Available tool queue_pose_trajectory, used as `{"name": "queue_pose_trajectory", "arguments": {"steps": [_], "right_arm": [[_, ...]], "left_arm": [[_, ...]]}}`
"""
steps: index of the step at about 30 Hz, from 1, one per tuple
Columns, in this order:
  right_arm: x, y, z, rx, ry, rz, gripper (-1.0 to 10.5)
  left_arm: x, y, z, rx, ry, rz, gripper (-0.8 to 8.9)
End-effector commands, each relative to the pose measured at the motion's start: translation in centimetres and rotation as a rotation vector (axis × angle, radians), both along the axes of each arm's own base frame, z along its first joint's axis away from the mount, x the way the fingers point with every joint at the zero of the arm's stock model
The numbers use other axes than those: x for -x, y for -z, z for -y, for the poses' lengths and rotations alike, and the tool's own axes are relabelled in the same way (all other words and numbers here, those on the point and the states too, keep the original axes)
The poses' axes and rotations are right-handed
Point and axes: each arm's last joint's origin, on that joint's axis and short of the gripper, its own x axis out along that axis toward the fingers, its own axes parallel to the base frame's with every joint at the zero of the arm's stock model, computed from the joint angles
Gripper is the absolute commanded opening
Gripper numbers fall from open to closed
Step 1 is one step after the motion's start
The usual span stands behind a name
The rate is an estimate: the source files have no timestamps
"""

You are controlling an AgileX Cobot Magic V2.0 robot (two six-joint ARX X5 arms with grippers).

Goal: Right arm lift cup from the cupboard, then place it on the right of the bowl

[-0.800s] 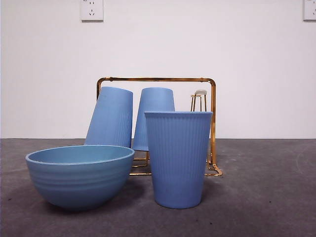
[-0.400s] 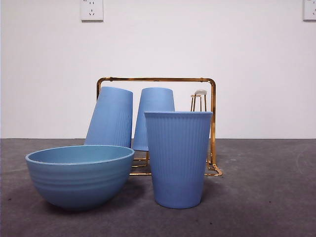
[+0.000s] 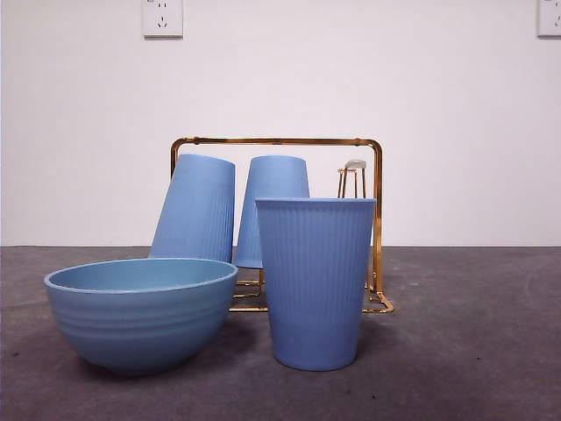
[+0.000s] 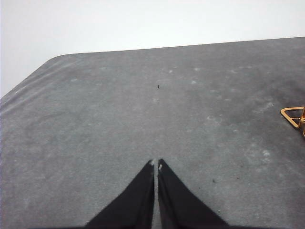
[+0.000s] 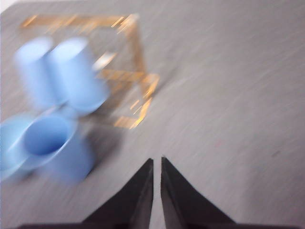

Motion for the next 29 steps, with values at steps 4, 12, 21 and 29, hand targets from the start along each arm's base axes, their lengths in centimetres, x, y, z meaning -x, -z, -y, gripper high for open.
{"name": "queue_pose_trajectory", "arguments": {"steps": [4, 12, 21, 29], "right_arm": [[-3.2, 2.9, 0.2, -0.052, 0.163, 0.280, 0.2], [-5.0, 10.5, 1.0, 0.041, 0.251, 0.391, 0.2], [-4.9, 15.1, 1.4, 0.118, 0.269, 0.359, 0.2], [-4.8, 15.6, 1.4, 0.148, 0.244, 0.311, 0.2]], "left_arm": [[-0.1, 0.7, 0.0, 0.002, 0.001, -0.024, 0.11], [-0.1, 0.7, 0.0, 0.002, 0.001, -0.023, 0.11], [-0.1, 0.7, 0.0, 0.002, 0.001, -0.023, 0.11], [-0.1, 0.7, 0.0, 0.002, 0.001, -0.023, 0.11]]}}
